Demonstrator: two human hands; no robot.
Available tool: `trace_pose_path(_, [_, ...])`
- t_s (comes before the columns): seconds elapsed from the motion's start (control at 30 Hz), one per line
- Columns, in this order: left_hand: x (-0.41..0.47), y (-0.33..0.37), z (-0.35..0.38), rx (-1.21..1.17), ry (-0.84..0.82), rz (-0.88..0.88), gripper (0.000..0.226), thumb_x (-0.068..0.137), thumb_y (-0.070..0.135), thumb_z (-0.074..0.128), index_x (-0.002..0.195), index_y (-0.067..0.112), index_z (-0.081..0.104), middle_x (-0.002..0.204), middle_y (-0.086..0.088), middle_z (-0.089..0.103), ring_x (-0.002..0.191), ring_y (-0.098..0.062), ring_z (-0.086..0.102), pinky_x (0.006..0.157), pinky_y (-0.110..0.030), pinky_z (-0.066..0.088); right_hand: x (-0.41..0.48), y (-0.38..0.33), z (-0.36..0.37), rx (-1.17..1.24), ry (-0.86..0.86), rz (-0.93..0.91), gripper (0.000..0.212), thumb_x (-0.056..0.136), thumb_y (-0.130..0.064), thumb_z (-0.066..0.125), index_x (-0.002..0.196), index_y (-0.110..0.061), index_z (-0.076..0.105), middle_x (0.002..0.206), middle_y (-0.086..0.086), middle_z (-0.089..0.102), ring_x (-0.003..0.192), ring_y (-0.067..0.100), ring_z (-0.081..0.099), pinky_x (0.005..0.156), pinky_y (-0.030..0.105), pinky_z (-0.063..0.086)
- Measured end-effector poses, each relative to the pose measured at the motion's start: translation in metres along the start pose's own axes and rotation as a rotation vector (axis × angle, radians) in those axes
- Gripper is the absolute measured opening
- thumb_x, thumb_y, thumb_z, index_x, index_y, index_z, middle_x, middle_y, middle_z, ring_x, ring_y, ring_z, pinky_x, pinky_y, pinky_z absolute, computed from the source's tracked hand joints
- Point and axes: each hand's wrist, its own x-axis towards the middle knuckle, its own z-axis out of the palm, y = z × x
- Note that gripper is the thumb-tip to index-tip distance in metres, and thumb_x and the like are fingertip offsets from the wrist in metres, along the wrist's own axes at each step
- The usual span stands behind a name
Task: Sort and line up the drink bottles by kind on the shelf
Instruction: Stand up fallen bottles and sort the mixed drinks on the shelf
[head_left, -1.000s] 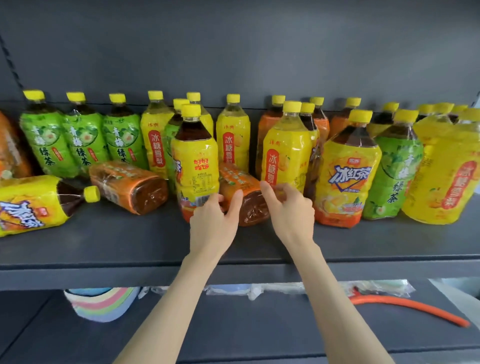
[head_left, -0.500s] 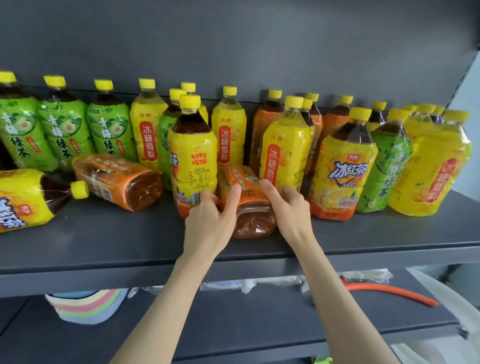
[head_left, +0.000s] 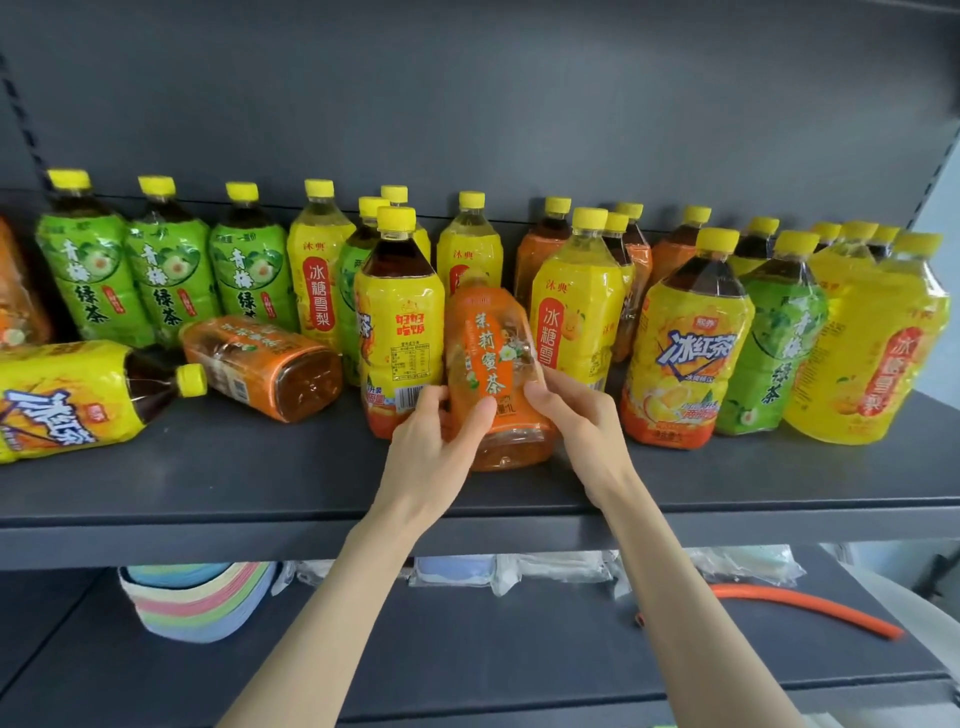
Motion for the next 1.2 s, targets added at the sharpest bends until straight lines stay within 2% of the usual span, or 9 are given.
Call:
trace_pose_path(0.17, [0.003, -0.003, -0.002, -0.071, -0.075, 0.064, 0.046, 0.089, 0.033, 0.060, 0.129, 0.023, 0.041, 0.110, 0.017, 0.055, 0.096, 0.009, 0.057, 0.074, -0.005, 0.047, 0.001, 0.006, -0.003, 0.035, 0.047, -0.076, 0.044, 0.077, -0.019, 0.066, 0.121, -0.017, 0.060, 0.115, 0.005, 0.070, 0.106, 0.019, 0.067, 0.084, 0.029, 0.055])
trace_pose_path(0.33, [0.005, -0.007, -0.002, -0.066, -0.124, 0.092, 0.054, 0.086, 0.020, 0.066, 0.131, 0.024, 0.035, 0.113, 0.021, 0.052, 0.097, 0.017, 0.053, 0.077, -0.002, 0.044, 0.002, 0.004, -0.003, 0.060, 0.115, -0.085, 0.027, 0.086, -0.013, 0.069, 0.108, -0.020, 0.056, 0.106, 0.000, 0.071, 0.097, 0.015, 0.069, 0.074, 0.021, 0.054])
trace_pose_path(0.4, [0.006, -0.010, -0.001, -0.044, -0.132, 0.096, 0.055, 0.084, 0.016, 0.069, 0.125, 0.027, 0.035, 0.116, 0.019, 0.052, 0.099, 0.014, 0.053, 0.081, -0.004, 0.044, 0.003, 0.007, -0.003, 0.045, 0.134, -0.090, 0.031, 0.083, -0.018, 0.073, 0.108, -0.023, 0.056, 0.110, -0.001, 0.070, 0.102, 0.016, 0.067, 0.081, 0.025, 0.055])
trace_pose_path(0.5, [0.009, -0.012, 0.000, -0.054, -0.112, 0.093, 0.057, 0.082, 0.012, 0.070, 0.127, 0.025, 0.038, 0.123, 0.009, 0.056, 0.103, 0.005, 0.057, 0.087, -0.008, 0.046, 0.004, 0.010, -0.003, -0.029, 0.133, -0.139, 0.038, 0.078, -0.028, 0.073, 0.111, -0.032, 0.056, 0.116, -0.003, 0.068, 0.111, 0.017, 0.063, 0.094, 0.038, 0.051])
trace_pose_path(0.67, [0.016, -0.010, 0.003, 0.002, -0.079, 0.085, 0.067, 0.083, 0.013, 0.069, 0.141, 0.016, 0.037, 0.134, -0.003, 0.056, 0.121, -0.014, 0.055, 0.094, -0.020, 0.043, 0.006, 0.013, -0.001, -0.232, 0.202, -0.212, 0.037, 0.087, -0.029, 0.068, 0.120, -0.030, 0.051, 0.115, -0.011, 0.063, 0.106, 0.010, 0.062, 0.087, 0.025, 0.054])
trace_pose_path(0.8, [0.023, -0.009, 0.006, 0.062, -0.065, 0.063, 0.065, 0.085, 0.016, 0.068, 0.142, 0.013, 0.038, 0.134, -0.005, 0.056, 0.121, -0.017, 0.055, 0.095, -0.024, 0.044, 0.013, 0.019, 0.000, -0.468, 0.283, -0.200, 0.053, 0.087, -0.046, 0.062, 0.135, -0.026, 0.049, 0.124, -0.003, 0.054, 0.115, 0.019, 0.055, 0.092, 0.044, 0.053])
trace_pose_path(0.9, [0.028, -0.009, 0.006, 0.111, -0.056, 0.041, 0.064, 0.084, 0.019, 0.069, 0.141, 0.014, 0.040, 0.131, -0.006, 0.058, 0.118, -0.019, 0.057, 0.097, -0.032, 0.045, 0.014, 0.019, 0.003, -0.588, 0.307, -0.179, 0.073, 0.080, -0.065, 0.049, 0.141, -0.026, 0.042, 0.132, 0.002, 0.052, 0.115, 0.021, 0.057, 0.088, 0.046, 0.055])
trace_pose_path(1.07, [0.029, -0.009, 0.007, 0.149, -0.034, 0.026, 0.064, 0.085, 0.020, 0.068, 0.142, 0.015, 0.039, 0.131, -0.006, 0.059, 0.117, -0.020, 0.058, 0.098, -0.034, 0.046, 0.015, 0.018, 0.005, -0.686, 0.305, -0.189, 0.069, 0.086, -0.061, 0.050, 0.145, -0.028, 0.039, 0.135, 0.003, 0.053, 0.112, 0.025, 0.060, 0.085, 0.048, 0.056])
trace_pose_path(1.2, [0.023, -0.006, 0.008, 0.216, 0.001, 0.033, 0.063, 0.086, 0.023, 0.067, 0.143, 0.016, 0.039, 0.129, -0.007, 0.060, 0.113, -0.021, 0.061, 0.096, -0.036, 0.049, 0.011, 0.011, 0.006, -0.757, 0.285, -0.179, 0.065, 0.089, -0.059, 0.049, 0.144, -0.028, 0.038, 0.127, 0.005, 0.059, 0.103, 0.025, 0.064, 0.081, 0.047, 0.057])
